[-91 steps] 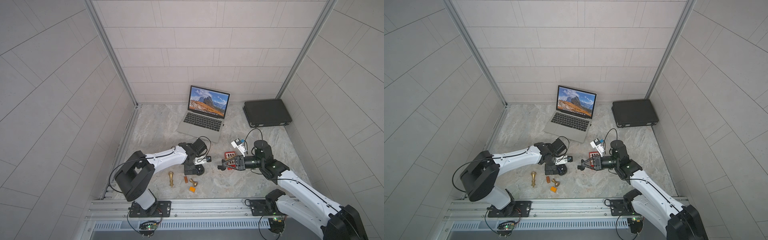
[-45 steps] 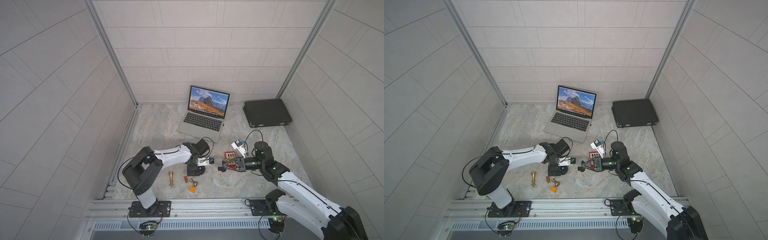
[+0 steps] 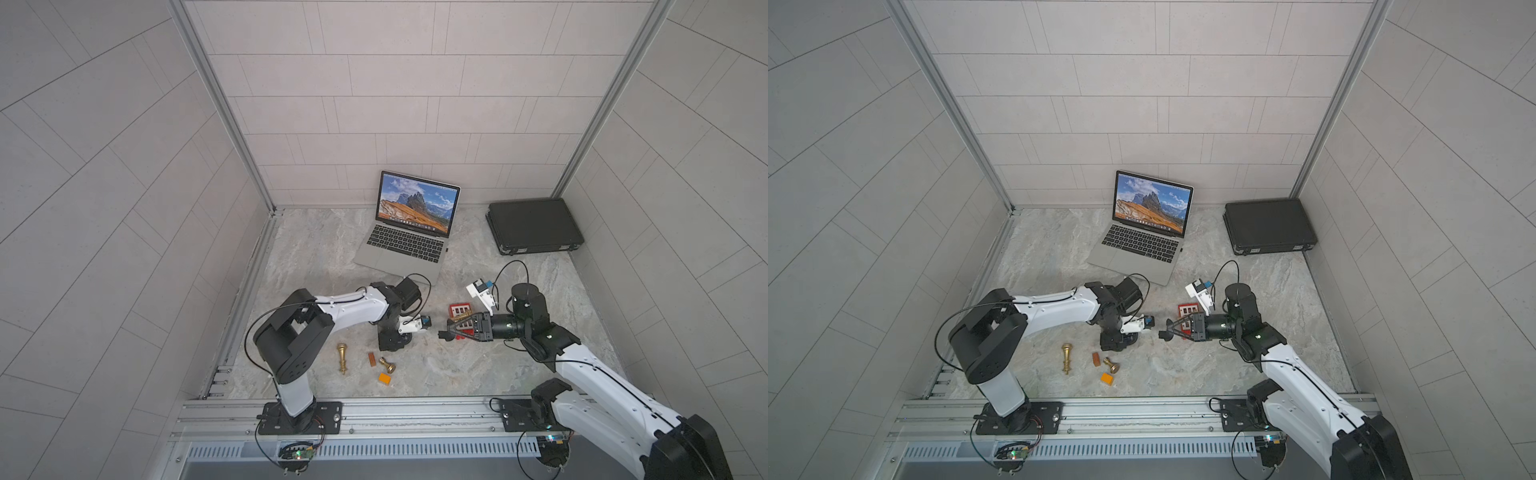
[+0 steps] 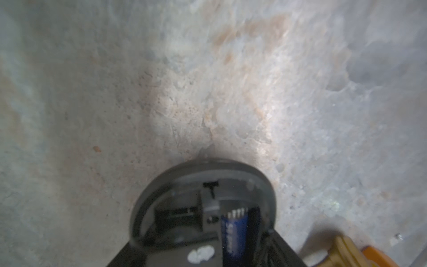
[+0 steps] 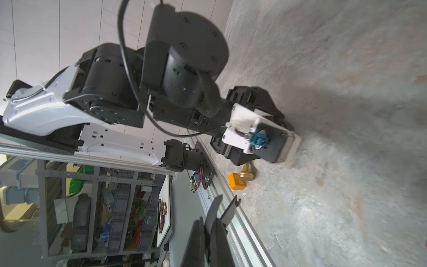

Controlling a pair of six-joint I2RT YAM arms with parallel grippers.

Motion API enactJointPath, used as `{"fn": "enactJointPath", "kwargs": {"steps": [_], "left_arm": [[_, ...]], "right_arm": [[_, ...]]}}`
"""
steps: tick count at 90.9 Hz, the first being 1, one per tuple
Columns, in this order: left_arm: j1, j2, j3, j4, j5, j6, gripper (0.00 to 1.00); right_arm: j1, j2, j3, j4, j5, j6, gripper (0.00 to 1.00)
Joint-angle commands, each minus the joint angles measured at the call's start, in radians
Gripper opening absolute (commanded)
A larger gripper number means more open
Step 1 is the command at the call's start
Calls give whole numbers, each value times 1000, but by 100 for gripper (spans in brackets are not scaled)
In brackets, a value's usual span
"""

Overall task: Insert the wireless mouse receiver into the laptop
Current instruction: Pick up the mouse from the center of the board, then place the mouse at the center of the board.

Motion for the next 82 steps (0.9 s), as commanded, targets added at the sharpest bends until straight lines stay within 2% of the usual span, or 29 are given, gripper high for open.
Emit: {"fn": "enactJointPath", "kwargs": {"steps": [1, 15, 31, 53, 69, 82], "left_arm": [[-20, -47, 46, -19, 85, -105, 66], [-51, -86, 56, 53, 222, -262, 66], [-114, -49, 24, 153, 219, -378, 66], [-169, 63, 28, 170, 136, -440, 70], [-174, 78, 35, 165, 149, -441, 77], [-181, 99, 53, 140, 149, -442, 78]], "right_arm": [[-66, -10, -26, -8, 0, 4, 0], [-120, 9, -41, -28, -35, 3, 0], [-120, 25, -64, -61, -35, -1, 0], [-121, 50, -79, -83, -73, -12, 0], [-120, 57, -84, -93, -72, -19, 0], [-120, 57, -86, -95, -68, -23, 0]]}}
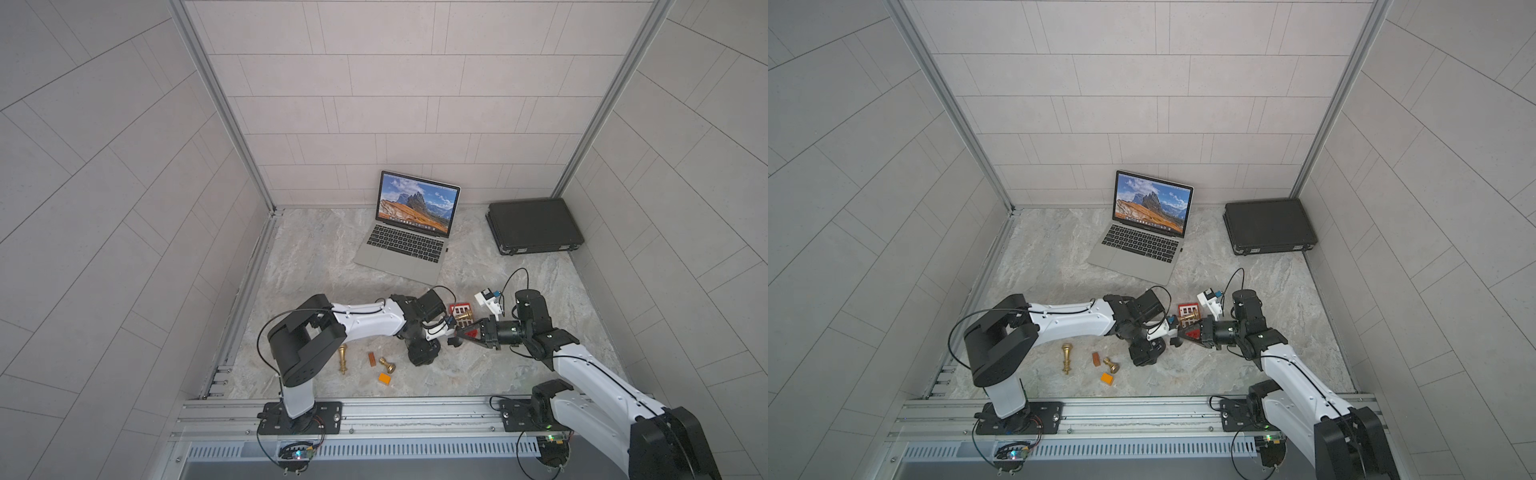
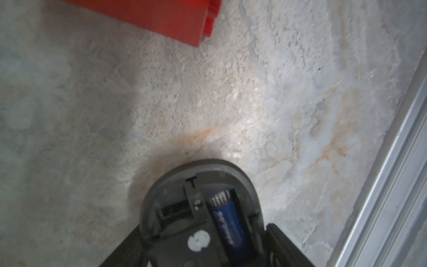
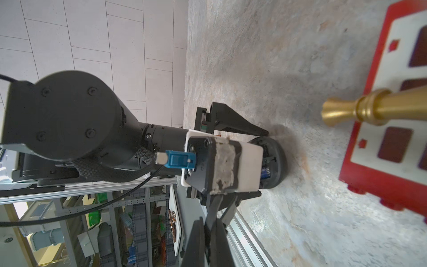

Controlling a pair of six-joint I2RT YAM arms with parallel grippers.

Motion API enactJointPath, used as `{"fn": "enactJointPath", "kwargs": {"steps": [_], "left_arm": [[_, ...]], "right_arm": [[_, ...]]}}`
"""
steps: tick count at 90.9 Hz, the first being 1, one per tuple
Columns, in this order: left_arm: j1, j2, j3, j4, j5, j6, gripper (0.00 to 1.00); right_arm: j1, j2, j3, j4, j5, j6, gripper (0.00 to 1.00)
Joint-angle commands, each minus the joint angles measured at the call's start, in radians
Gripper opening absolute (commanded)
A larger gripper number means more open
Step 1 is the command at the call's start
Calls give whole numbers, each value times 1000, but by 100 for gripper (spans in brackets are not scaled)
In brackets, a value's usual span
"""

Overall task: Insert the wireless mouse receiver into the laptop
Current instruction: Place the mouse at the center of the board, then pick up the mouse from the center of the board.

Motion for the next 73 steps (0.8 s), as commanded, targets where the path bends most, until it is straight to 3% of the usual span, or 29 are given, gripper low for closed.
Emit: {"fn": "enactJointPath", "kwargs": {"steps": [1, 14, 25, 50, 73], "left_arm": [[-10, 40, 4, -47, 2, -14, 78], [-14, 30, 4, -78, -44, -46, 79], [-21, 2, -12, -77, -55, -74, 87], [-37, -11, -30, -68, -48, -216, 88], [-54, -28, -66, -44, -61, -245, 86]], "right_arm": [[-4, -2, -11, -6, -8, -21, 0], [-4, 8, -12, -15, -7, -39, 0], [-3, 27, -11, -13, -16, -55, 0], [0, 51, -5, -27, -26, -85, 0], [0, 61, 3, -28, -32, -93, 0]]}}
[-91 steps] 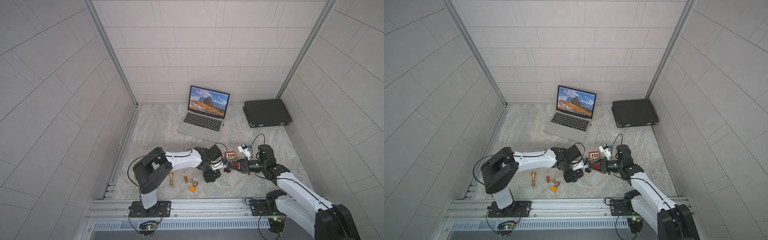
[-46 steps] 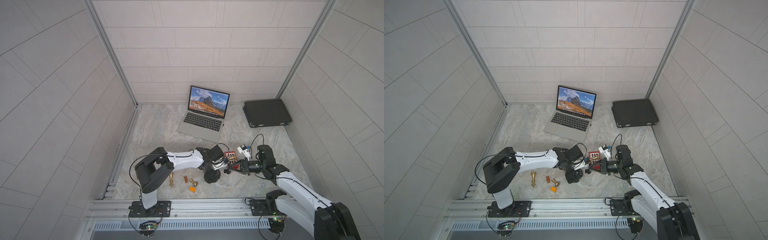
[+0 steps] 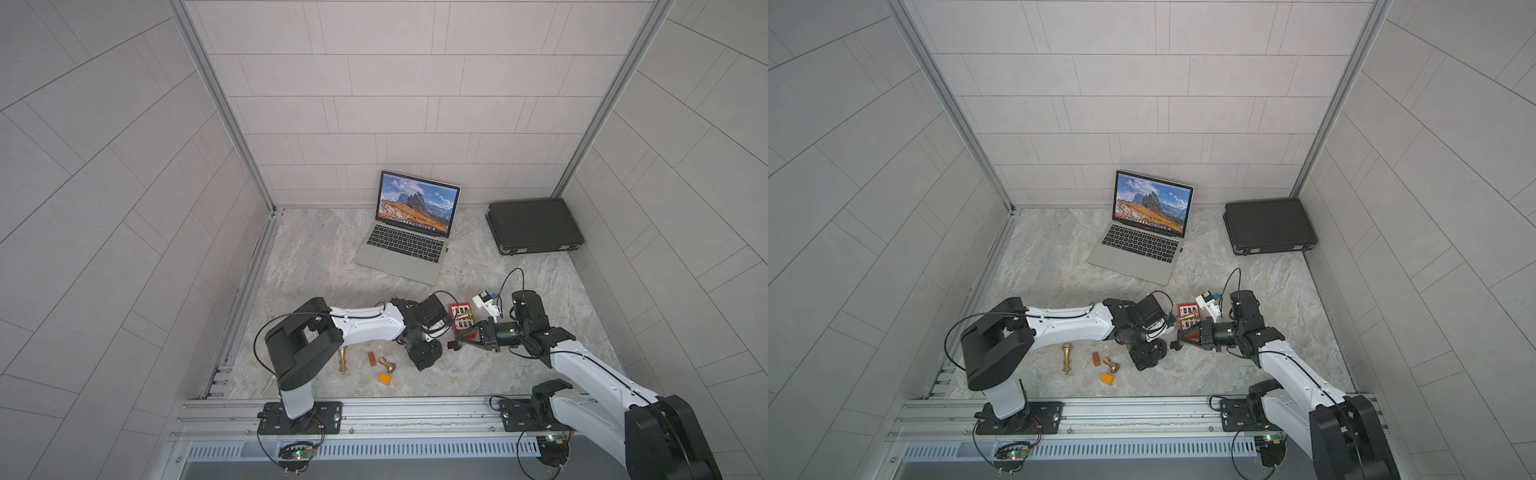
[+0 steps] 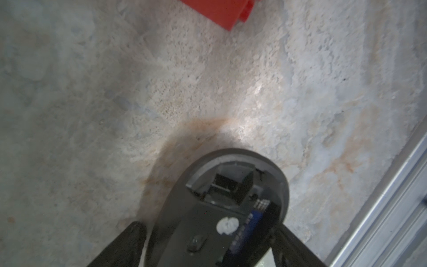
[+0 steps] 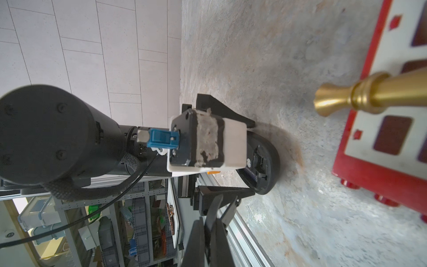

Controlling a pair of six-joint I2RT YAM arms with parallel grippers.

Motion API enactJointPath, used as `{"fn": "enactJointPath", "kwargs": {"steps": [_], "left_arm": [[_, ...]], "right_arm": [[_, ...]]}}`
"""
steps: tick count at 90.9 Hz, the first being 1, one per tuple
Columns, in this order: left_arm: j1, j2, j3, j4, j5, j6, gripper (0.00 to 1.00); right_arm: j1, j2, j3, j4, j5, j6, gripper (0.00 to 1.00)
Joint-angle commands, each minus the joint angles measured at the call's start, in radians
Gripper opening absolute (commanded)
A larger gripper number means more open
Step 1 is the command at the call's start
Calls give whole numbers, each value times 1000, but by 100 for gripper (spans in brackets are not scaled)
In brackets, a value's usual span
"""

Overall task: Insert the wireless mouse receiver into the laptop
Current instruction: Pick up the mouse from the center of the board, then close the lid on the mouse.

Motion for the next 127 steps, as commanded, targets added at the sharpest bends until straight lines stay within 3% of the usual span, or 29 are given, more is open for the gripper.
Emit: {"fn": "enactJointPath", "kwargs": {"steps": [1, 29, 39, 53, 93, 127], "left_arm": [[-12, 2, -36, -41, 12, -43, 86], [-56, -3, -83, -15, 29, -98, 71], [-63, -1, -98, 12, 20, -98, 62], [-70, -7, -122, 66, 6, -71, 57], [-60, 29, -145, 160, 110, 72, 55], [-49, 40, -153, 171, 167, 136, 50]], "right_arm": [[0, 2, 3, -8, -13, -25, 0], [21, 49, -1, 22, -15, -35, 0], [37, 87, 6, 37, -24, -54, 0], [48, 151, 14, 63, -26, -78, 0], [97, 236, 17, 110, -25, -89, 0], [95, 261, 70, -64, 104, -227, 0]]}}
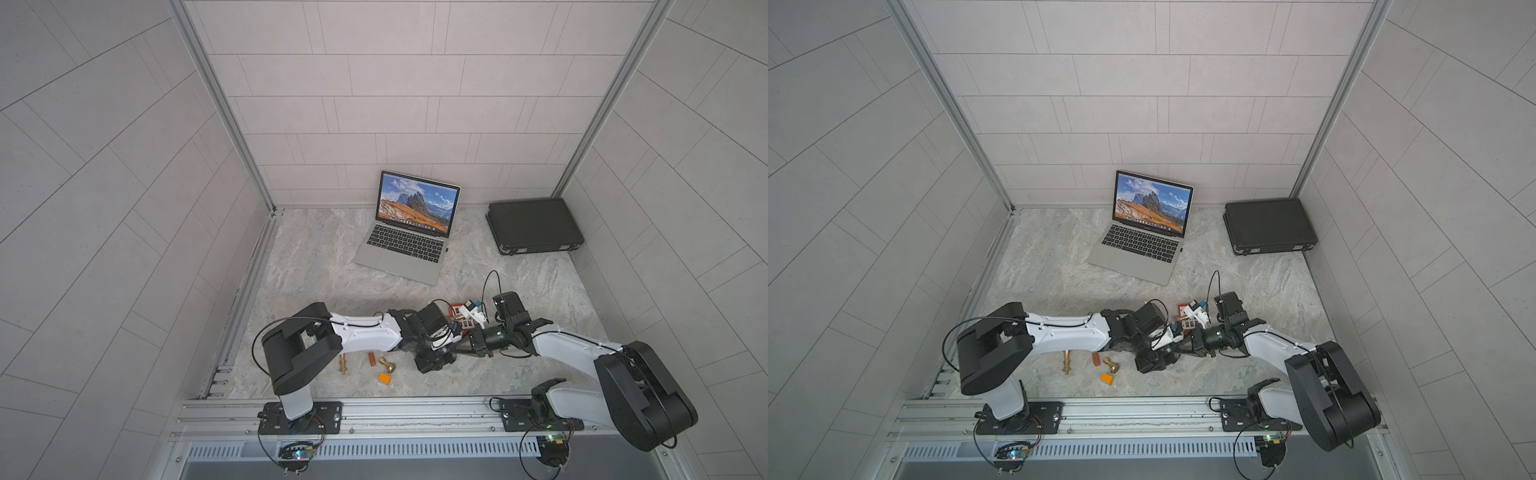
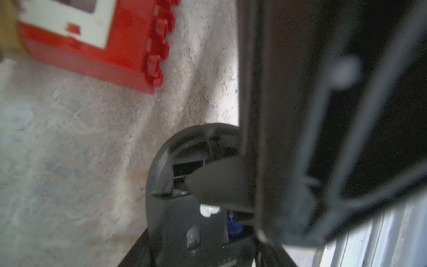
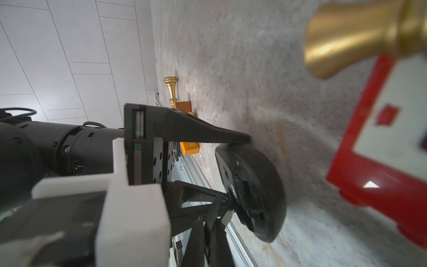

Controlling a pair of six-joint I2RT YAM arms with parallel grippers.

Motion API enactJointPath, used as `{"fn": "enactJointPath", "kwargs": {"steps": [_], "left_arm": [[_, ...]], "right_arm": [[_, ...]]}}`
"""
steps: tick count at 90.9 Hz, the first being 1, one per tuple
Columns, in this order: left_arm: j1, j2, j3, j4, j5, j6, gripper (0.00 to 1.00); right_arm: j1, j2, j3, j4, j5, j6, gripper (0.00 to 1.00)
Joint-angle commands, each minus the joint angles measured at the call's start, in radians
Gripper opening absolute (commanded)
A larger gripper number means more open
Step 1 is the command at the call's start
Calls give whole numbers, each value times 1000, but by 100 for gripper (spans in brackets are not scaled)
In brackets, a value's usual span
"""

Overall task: Insert the wireless mouse receiver into the laptop
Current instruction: Close the lid on the mouse.

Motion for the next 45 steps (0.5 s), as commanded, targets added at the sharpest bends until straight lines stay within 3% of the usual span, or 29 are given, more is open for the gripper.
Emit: {"fn": "enactJointPath", "kwargs": {"steps": [1, 45], "left_arm": [[-5, 63, -47, -87, 73, 34, 50], [-2, 84, -33, -98, 87, 36, 49]], "right_arm": [[1, -16, 28, -47, 80, -65, 0], [-7, -60, 25, -4, 110, -48, 0]]}}
